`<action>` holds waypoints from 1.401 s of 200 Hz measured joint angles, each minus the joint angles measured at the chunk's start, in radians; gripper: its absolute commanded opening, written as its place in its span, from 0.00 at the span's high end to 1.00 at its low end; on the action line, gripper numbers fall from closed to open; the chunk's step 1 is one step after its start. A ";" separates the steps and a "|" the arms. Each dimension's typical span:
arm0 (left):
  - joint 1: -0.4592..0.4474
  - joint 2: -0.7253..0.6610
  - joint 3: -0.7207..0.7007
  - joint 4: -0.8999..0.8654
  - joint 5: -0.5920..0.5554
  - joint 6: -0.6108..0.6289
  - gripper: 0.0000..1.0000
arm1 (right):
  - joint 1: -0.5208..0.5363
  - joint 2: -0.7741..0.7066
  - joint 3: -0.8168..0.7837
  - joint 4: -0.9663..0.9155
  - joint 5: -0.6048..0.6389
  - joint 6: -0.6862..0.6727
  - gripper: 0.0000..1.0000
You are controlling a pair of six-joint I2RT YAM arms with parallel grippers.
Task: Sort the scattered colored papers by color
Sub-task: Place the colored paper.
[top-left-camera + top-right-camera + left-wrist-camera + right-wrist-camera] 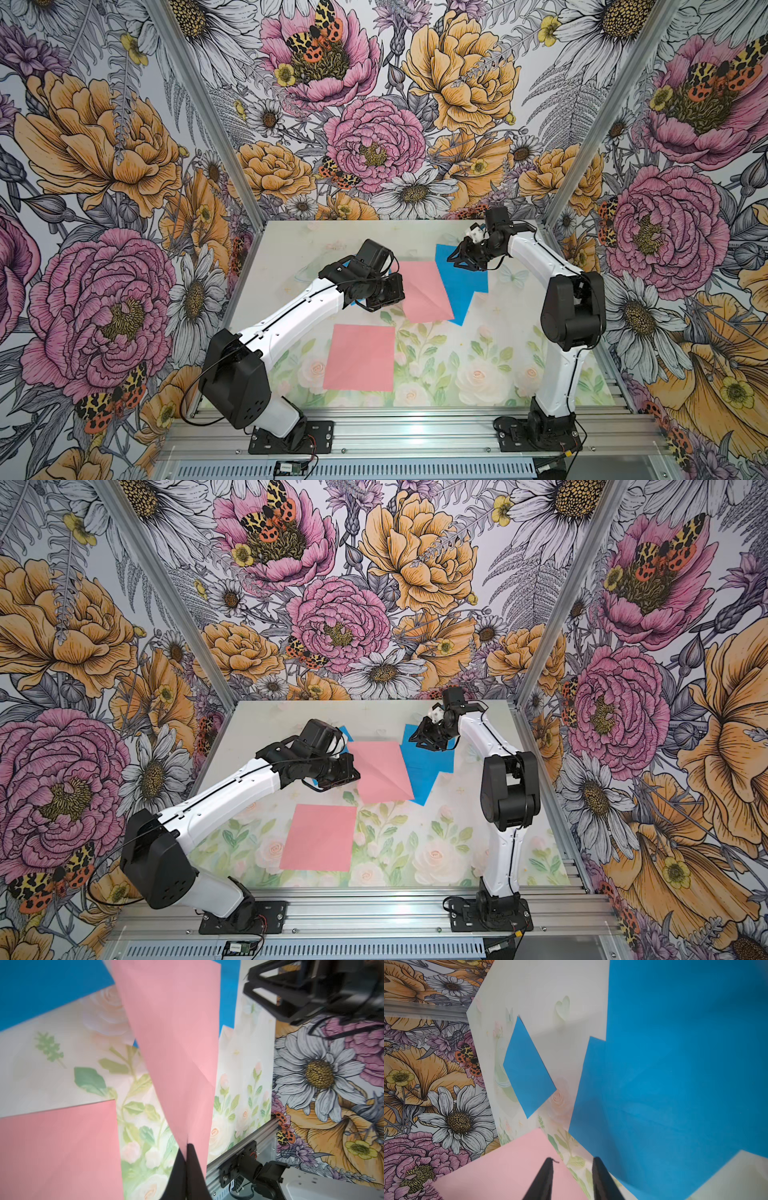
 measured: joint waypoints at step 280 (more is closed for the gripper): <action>0.039 0.294 0.130 -0.697 -0.409 0.404 1.00 | 0.371 -0.146 -0.374 0.264 -0.106 0.100 0.75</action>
